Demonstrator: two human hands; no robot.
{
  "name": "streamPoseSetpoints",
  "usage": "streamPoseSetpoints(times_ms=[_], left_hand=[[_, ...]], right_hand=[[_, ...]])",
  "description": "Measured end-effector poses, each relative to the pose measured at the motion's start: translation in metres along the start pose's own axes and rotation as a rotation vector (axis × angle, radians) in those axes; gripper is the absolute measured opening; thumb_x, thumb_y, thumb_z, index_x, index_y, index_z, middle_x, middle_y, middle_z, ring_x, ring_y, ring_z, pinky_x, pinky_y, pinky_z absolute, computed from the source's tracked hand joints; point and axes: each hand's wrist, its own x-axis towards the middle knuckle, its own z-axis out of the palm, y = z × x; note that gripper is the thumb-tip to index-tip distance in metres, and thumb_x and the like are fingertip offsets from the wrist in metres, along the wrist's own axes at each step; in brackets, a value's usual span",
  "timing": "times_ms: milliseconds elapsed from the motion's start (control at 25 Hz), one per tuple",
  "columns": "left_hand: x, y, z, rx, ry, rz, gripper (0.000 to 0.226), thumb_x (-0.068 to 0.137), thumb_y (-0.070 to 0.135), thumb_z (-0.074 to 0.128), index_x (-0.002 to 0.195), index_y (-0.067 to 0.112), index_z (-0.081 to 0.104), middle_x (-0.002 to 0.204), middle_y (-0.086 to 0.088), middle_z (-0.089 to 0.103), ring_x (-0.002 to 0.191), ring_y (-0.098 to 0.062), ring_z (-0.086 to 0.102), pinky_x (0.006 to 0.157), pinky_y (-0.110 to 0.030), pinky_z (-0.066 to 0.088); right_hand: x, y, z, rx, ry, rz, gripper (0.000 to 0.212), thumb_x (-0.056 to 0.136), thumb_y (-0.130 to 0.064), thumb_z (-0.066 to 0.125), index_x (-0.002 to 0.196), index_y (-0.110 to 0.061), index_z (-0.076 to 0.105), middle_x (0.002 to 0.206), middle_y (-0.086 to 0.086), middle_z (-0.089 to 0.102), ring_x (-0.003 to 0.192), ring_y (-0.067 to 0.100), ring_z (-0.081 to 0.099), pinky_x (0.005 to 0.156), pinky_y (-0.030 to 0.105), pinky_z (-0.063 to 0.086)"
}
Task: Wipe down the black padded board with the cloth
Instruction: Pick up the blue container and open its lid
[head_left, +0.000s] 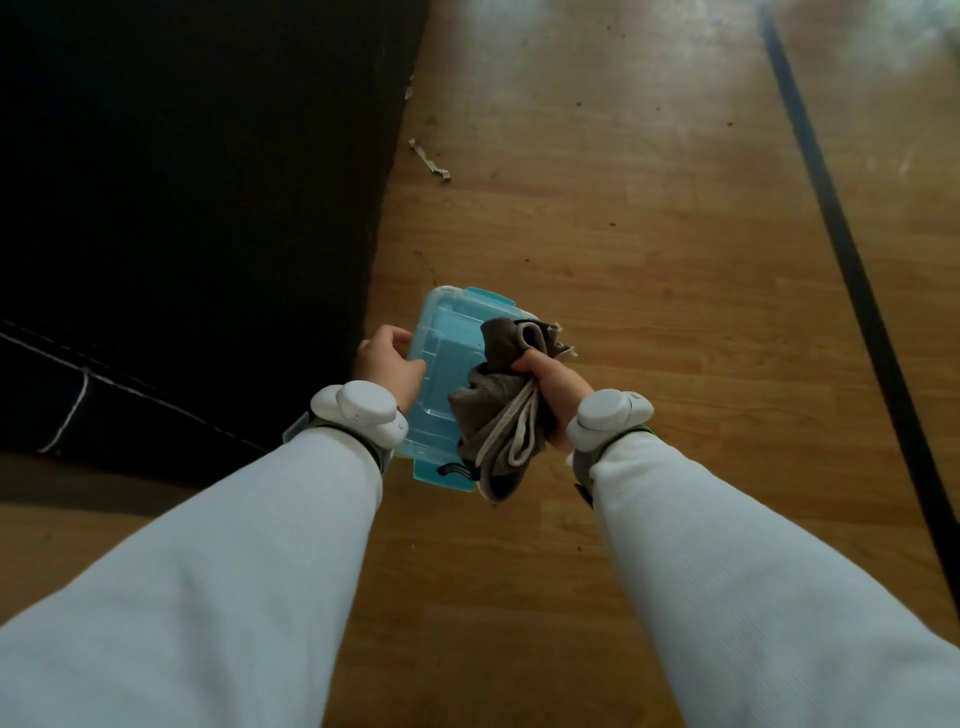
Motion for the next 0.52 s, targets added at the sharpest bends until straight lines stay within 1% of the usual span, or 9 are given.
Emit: streamPoseSetpoints(times_ms=[80, 160, 240, 320, 360, 440, 520], left_hand=[[0.000, -0.001, -0.002, -0.008, -0.036, -0.072, 0.034, 0.083, 0.009, 0.064, 0.115, 0.008, 0.052, 0.118, -0.014, 0.057, 0.105, -0.028, 0.057, 0.088, -0.038, 0.048], [0.000, 0.000, -0.003, -0.015, -0.077, -0.126, 0.037, 0.083, 0.012, 0.065, 0.117, 0.005, 0.052, 0.118, -0.015, 0.058, 0.106, -0.029, 0.057, 0.089, -0.040, 0.048], [-0.001, 0.004, -0.004, -0.044, -0.118, -0.132, 0.039, 0.084, 0.013, 0.064, 0.120, 0.004, 0.053, 0.118, -0.015, 0.059, 0.106, -0.029, 0.058, 0.086, -0.038, 0.048], [-0.003, 0.007, -0.004, -0.062, -0.173, -0.119, 0.035, 0.086, 0.013, 0.062, 0.119, 0.004, 0.056, 0.115, -0.013, 0.061, 0.102, -0.026, 0.059, 0.081, -0.034, 0.046], [-0.004, 0.006, -0.004, -0.075, -0.191, -0.111, 0.030, 0.087, 0.013, 0.060, 0.116, 0.005, 0.059, 0.113, -0.012, 0.063, 0.098, -0.024, 0.060, 0.078, -0.032, 0.045], [-0.007, 0.004, -0.005, -0.105, -0.190, -0.087, 0.018, 0.090, 0.013, 0.057, 0.105, 0.006, 0.064, 0.105, -0.010, 0.065, 0.088, -0.019, 0.060, 0.072, -0.028, 0.043], [-0.008, 0.002, -0.006, -0.077, -0.165, -0.036, 0.012, 0.092, 0.017, 0.055, 0.095, 0.010, 0.064, 0.098, -0.009, 0.066, 0.086, -0.020, 0.061, 0.071, -0.028, 0.043]], right_hand=[[-0.001, -0.001, -0.001, -0.048, 0.011, -0.003, 0.067, 0.051, -0.035, 0.067, 0.113, -0.009, 0.060, 0.109, 0.016, 0.067, 0.102, 0.034, 0.062, 0.099, 0.047, 0.043], [-0.003, 0.000, -0.002, -0.076, 0.026, 0.013, 0.063, 0.054, -0.037, 0.067, 0.110, -0.009, 0.060, 0.107, 0.015, 0.067, 0.102, 0.034, 0.063, 0.099, 0.047, 0.043], [-0.006, 0.001, -0.003, -0.081, 0.028, 0.000, 0.048, 0.068, -0.033, 0.065, 0.109, -0.008, 0.060, 0.105, 0.015, 0.067, 0.102, 0.034, 0.062, 0.099, 0.047, 0.044], [-0.007, 0.001, -0.006, -0.085, 0.041, -0.001, 0.041, 0.076, -0.029, 0.061, 0.111, -0.007, 0.059, 0.105, 0.016, 0.066, 0.104, 0.035, 0.061, 0.099, 0.047, 0.044], [-0.008, -0.001, -0.006, -0.092, 0.043, -0.001, 0.039, 0.077, -0.028, 0.061, 0.110, -0.007, 0.060, 0.105, 0.016, 0.066, 0.104, 0.035, 0.061, 0.099, 0.047, 0.044], [-0.012, -0.005, -0.007, -0.125, 0.038, -0.030, 0.028, 0.078, -0.025, 0.061, 0.102, -0.009, 0.061, 0.103, 0.015, 0.067, 0.103, 0.035, 0.062, 0.098, 0.048, 0.045], [-0.015, -0.012, -0.008, -0.184, 0.070, -0.072, 0.021, 0.075, -0.023, 0.062, 0.093, -0.013, 0.062, 0.103, 0.015, 0.068, 0.098, 0.035, 0.063, 0.095, 0.049, 0.047]])
